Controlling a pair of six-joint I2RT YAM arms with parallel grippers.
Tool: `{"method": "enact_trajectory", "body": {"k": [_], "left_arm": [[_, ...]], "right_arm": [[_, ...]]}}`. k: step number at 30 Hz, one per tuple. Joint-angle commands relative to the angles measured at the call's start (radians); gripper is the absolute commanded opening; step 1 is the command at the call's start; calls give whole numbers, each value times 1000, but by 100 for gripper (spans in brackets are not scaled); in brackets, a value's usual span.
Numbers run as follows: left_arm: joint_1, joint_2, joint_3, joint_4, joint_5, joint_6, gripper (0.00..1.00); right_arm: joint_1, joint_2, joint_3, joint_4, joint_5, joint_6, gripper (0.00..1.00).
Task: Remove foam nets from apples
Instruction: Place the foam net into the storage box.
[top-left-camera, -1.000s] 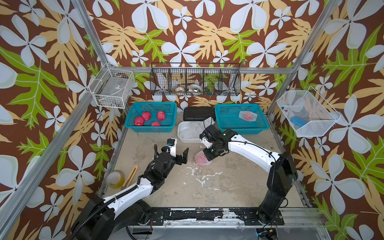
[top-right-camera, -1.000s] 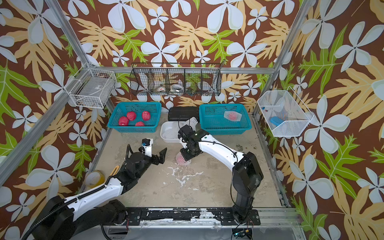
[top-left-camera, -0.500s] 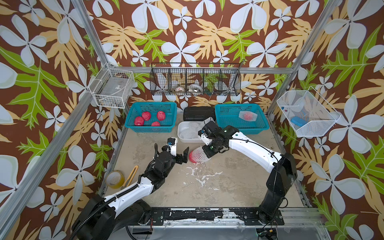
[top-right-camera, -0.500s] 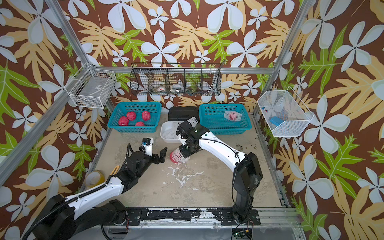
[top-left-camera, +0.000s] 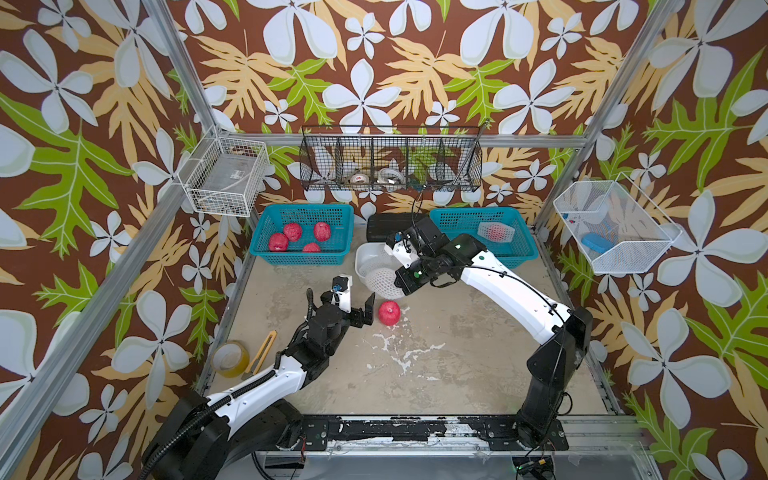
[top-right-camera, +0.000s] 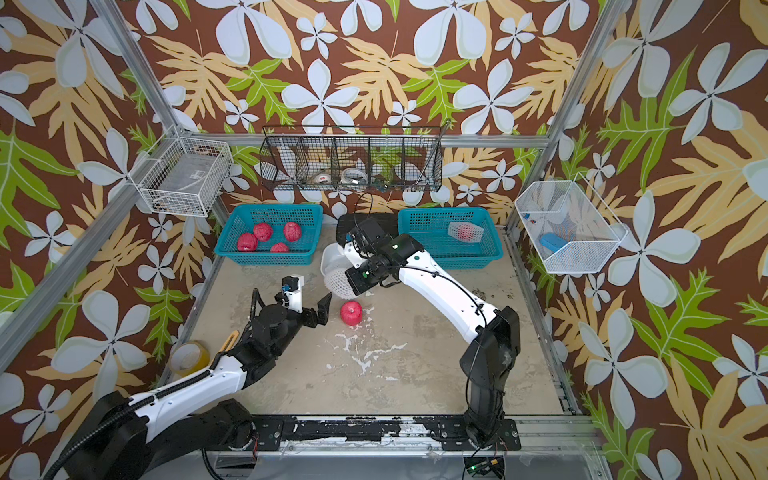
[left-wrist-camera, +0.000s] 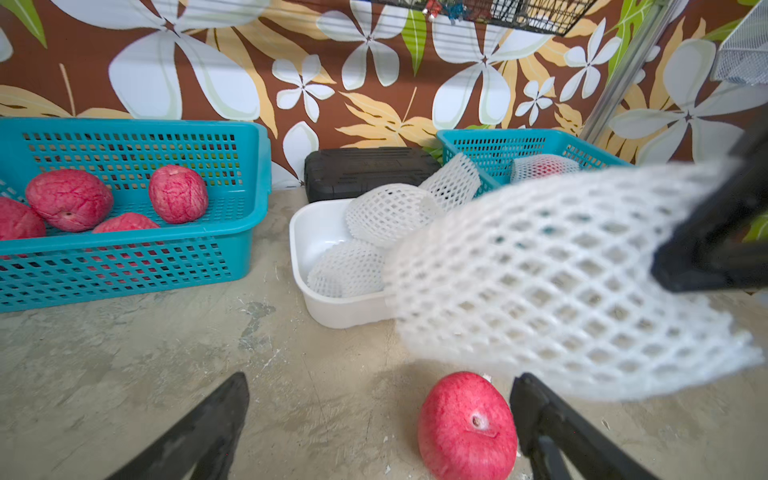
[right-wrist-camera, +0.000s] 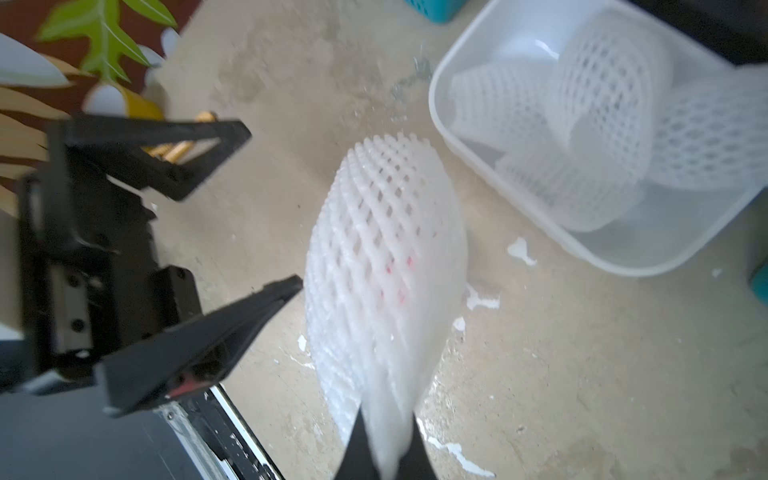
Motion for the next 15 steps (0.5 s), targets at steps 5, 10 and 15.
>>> {"method": "enact_trajectory", "body": {"k": [5,10,15], "left_arm": [[1,-66,0,45,-58,-13,100],[1,-92,-3,16,-63,-13,100],[2,-90,-15,21,-62,-10,100]], "right_arm": [[-38,166,183,191,87,55,0],[-37,387,435,142,231,56,0],[-37,493,477,153,362,55,0]]}}
